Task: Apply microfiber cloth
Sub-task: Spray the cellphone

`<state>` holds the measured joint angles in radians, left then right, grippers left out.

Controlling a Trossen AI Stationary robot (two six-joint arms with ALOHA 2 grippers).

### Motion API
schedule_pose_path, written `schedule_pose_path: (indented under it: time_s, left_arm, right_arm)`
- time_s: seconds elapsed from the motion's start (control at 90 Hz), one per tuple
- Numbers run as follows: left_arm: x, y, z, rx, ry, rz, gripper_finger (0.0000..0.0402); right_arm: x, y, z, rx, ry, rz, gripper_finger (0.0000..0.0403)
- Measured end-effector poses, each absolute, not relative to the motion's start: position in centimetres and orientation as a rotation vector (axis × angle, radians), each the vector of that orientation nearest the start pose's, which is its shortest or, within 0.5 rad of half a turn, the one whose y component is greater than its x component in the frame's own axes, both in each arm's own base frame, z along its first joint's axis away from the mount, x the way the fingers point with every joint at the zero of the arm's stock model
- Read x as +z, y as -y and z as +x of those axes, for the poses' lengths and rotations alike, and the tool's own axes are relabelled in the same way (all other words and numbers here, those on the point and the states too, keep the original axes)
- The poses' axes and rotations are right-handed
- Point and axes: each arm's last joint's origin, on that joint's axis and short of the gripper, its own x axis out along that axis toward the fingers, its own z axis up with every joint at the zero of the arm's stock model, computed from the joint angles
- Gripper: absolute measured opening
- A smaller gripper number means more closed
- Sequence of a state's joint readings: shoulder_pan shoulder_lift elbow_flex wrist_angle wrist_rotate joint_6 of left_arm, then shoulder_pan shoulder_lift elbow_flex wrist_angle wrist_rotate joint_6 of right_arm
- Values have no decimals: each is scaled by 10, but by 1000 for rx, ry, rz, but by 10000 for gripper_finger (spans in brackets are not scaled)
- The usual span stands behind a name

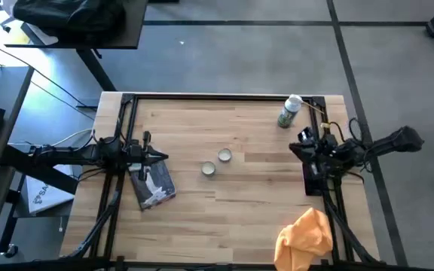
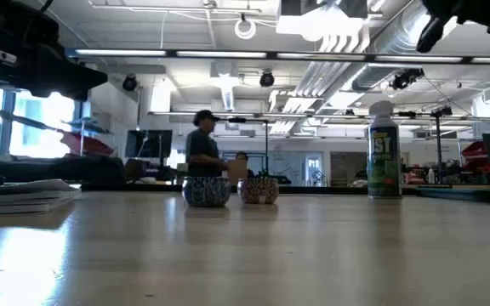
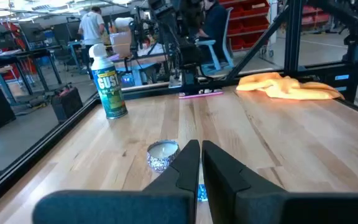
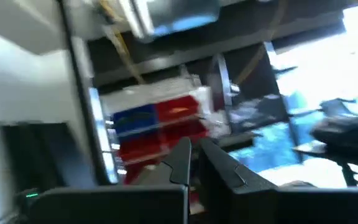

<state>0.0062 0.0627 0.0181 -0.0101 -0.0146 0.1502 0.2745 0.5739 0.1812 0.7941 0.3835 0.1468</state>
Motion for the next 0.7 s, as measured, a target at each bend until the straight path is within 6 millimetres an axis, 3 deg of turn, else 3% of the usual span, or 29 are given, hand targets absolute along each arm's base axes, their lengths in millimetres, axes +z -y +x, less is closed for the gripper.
schedule_pose_path:
  time_s: [0.256,0.367,0.522,0.7]
  left_arm:
    - [164,-1,100,16,-56,151,0]
    - [164,-1,100,17,-56,151,0]
    - [164,-1,100,16,-56,151,0]
    - [164,-1,100,16,-56,150,0]
  right_arm:
    - [290,-41,182,-48,186,373,0]
    - [306,-45,194,-57,-82,402,0]
    - [321,-48,195,-137,-514,536,0]
    - [323,-51,192,-259,-939,650,3]
